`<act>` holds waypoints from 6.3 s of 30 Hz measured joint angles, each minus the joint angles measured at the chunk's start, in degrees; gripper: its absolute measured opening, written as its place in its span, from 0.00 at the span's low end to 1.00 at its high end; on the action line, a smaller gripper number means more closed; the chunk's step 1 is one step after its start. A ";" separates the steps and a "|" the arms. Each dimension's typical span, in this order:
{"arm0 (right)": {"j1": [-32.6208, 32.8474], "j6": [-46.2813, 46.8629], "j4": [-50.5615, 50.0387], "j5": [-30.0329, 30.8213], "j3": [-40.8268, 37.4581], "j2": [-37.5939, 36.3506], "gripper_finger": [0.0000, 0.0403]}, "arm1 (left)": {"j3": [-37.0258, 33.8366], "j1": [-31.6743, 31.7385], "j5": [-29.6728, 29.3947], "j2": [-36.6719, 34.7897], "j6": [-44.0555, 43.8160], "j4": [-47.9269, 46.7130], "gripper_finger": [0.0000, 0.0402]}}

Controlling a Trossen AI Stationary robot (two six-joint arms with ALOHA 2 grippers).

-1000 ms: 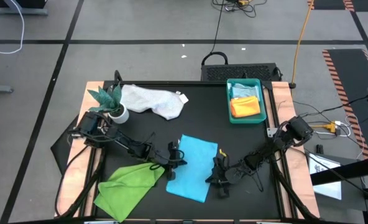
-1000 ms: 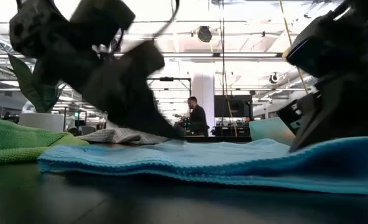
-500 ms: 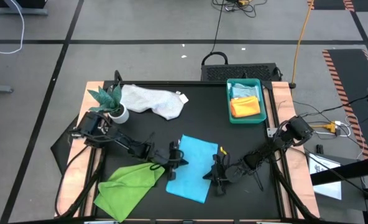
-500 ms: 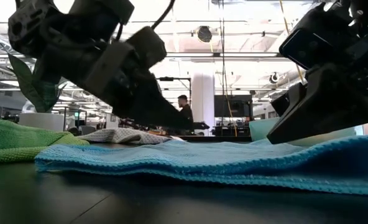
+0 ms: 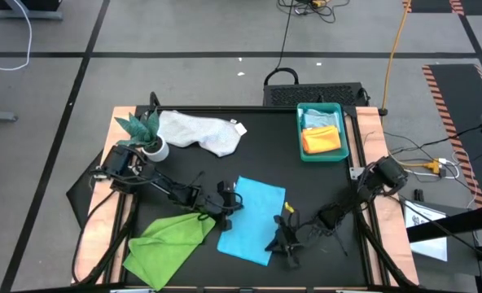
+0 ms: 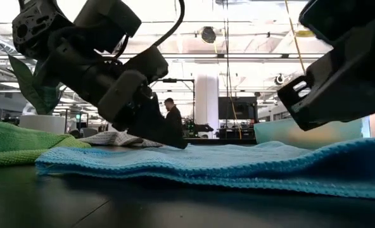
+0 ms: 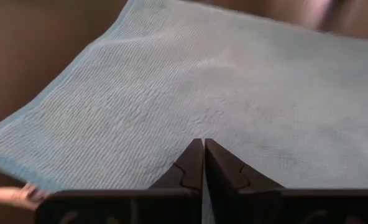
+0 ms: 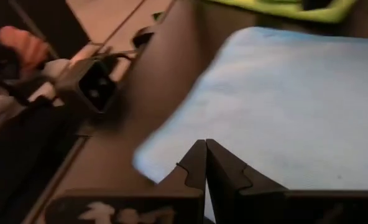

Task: Fold microfiber towels
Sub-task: Fold the blue microfiber cloth

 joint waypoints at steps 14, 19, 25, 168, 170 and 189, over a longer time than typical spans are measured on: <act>2.06 -0.23 -11.13 -7.19 11.78 8.43 0.00 | 0.09 1.01 -1.10 -0.11 -2.69 -4.08 0.05; 2.52 -3.16 -14.40 -7.38 11.53 3.94 0.00 | -0.02 0.19 -0.57 -1.14 -3.79 -5.09 0.01; 2.92 -3.01 -20.73 -0.66 10.42 -2.35 0.00 | -0.01 -1.21 2.61 -3.78 -6.40 -3.94 0.04; 10.05 -12.20 -24.50 15.44 9.93 -0.48 0.47 | 8.68 -17.83 -4.49 -2.54 10.57 -6.15 0.06; 9.87 -12.44 -24.21 15.13 9.93 0.47 0.46 | 8.68 -17.78 -4.49 -2.54 10.57 -6.15 0.04; 12.69 -12.91 -22.87 12.39 9.89 -1.70 0.45 | 8.68 -17.08 -5.17 -2.54 8.97 -7.81 0.04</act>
